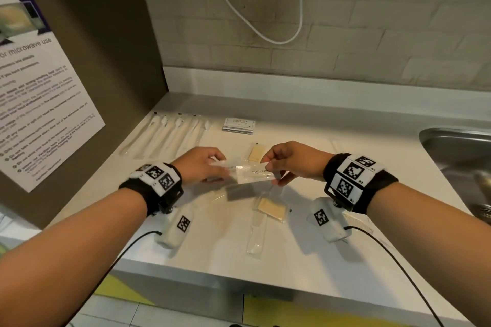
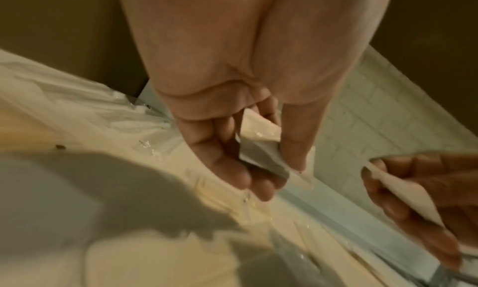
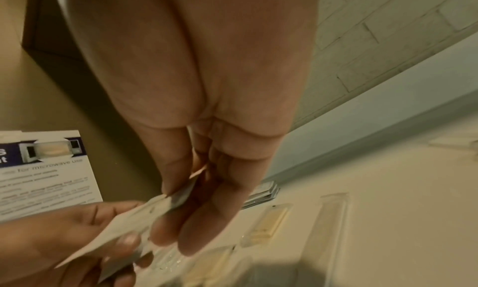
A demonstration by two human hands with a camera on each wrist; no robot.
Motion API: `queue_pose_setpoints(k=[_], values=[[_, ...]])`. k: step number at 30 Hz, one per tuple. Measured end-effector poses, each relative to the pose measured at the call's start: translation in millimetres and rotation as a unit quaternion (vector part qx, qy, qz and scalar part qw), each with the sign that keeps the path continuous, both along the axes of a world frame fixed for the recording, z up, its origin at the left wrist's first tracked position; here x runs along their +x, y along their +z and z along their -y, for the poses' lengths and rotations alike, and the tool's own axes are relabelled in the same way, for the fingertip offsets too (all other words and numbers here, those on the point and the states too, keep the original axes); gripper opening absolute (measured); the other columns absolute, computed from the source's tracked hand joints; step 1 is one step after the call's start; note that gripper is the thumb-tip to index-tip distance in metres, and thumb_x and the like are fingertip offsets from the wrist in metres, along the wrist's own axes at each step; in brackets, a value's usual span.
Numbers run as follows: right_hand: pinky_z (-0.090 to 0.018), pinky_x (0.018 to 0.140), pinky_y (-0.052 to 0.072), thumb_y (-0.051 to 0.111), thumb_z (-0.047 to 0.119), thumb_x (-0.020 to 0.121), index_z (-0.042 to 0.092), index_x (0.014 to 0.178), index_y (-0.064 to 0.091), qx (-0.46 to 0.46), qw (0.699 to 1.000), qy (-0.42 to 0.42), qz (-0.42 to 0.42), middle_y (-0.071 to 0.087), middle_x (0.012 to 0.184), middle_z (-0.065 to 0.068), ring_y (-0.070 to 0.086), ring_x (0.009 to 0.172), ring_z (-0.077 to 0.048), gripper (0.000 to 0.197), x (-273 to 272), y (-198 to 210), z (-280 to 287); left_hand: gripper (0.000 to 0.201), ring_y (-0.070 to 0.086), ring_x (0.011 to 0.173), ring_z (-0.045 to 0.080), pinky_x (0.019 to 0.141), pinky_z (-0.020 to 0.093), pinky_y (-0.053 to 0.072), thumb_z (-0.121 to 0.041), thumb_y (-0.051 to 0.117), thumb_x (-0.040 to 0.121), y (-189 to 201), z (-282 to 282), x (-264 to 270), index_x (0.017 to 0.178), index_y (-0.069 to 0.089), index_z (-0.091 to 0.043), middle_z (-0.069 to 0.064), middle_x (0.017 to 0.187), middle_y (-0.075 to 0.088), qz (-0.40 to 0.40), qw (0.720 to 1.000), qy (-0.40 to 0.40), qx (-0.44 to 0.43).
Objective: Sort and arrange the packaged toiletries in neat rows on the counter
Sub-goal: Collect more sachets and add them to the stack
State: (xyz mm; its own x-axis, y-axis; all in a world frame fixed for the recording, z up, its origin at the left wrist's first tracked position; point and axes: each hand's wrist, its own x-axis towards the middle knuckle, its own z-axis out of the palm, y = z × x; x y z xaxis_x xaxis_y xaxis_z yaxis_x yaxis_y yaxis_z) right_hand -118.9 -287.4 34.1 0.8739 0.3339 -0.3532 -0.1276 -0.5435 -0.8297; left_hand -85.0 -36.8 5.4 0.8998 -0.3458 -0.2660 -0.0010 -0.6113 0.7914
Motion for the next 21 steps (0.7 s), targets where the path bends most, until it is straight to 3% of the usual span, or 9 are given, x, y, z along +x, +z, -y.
queue_pose_setpoints(k=[3,6,9,12,14,18,21], values=[[-0.033,0.076,0.060,0.054,0.003,0.096,0.000,0.114,0.061,0.040,0.999,-0.007,-0.004,0.069,0.089,-0.007,0.064,0.070,-0.015,0.020,-5,3,-1,0.017,0.071,0.072,0.020,0.059,0.023,0.057,-0.010,0.074,0.084,15,-2,-3,0.101,0.068,-0.010,0.019,0.096,0.073,-0.055,0.989,0.054,-0.124],[-0.041,0.083,0.059,0.056,0.000,0.094,0.004,0.114,0.062,0.057,0.998,-0.006,-0.016,0.068,0.079,-0.001,0.065,0.071,-0.016,0.021,-11,2,2,0.020,0.075,0.076,0.020,0.063,0.022,0.060,-0.007,0.062,0.093,26,2,-7,0.112,0.064,0.000,0.021,0.106,0.071,-0.079,0.980,0.069,-0.172],[-0.037,0.080,0.061,0.058,-0.001,0.092,0.007,0.113,0.062,0.048,0.999,0.008,-0.019,0.066,0.093,-0.013,0.065,0.080,-0.022,0.023,-17,1,7,0.018,0.075,0.078,0.026,0.065,0.026,0.062,-0.006,0.051,0.099,30,7,-9,0.110,0.062,0.001,0.024,0.104,0.071,-0.110,0.968,0.087,-0.207],[-0.032,0.078,0.061,0.060,-0.005,0.090,0.005,0.114,0.062,0.048,0.999,0.007,-0.019,0.068,0.093,-0.011,0.067,0.079,-0.020,0.026,-20,1,12,0.021,0.073,0.081,0.034,0.069,0.033,0.060,-0.008,0.044,0.098,29,16,-12,0.106,0.062,0.001,0.026,0.103,0.072,-0.142,0.957,0.100,-0.234],[-0.030,0.075,0.061,0.062,-0.005,0.088,0.003,0.113,0.062,0.053,0.999,-0.003,-0.008,0.068,0.086,-0.007,0.067,0.075,-0.018,0.027,-21,2,15,0.022,0.072,0.077,0.031,0.065,0.033,0.060,-0.012,0.044,0.097,28,26,-14,0.100,0.063,-0.001,0.021,0.099,0.074,-0.154,0.952,0.108,-0.240],[-0.027,0.070,0.061,0.067,-0.004,0.085,0.001,0.108,0.063,0.051,0.997,-0.041,0.031,0.068,0.086,-0.011,0.066,0.071,-0.021,0.024,-22,8,22,0.025,0.069,0.070,0.022,0.060,0.031,0.058,-0.022,0.043,0.098,27,55,-21,0.092,0.062,-0.007,0.010,0.088,0.071,-0.171,0.953,0.089,-0.234],[-0.031,0.073,0.061,0.069,-0.002,0.084,-0.001,0.105,0.063,0.029,0.995,-0.074,0.060,0.070,0.089,-0.016,0.068,0.070,-0.022,0.022,-23,10,31,0.026,0.069,0.075,0.030,0.059,0.031,0.058,-0.020,0.047,0.097,28,77,-28,0.103,0.062,0.000,0.019,0.094,0.073,-0.197,0.950,0.030,-0.240]])
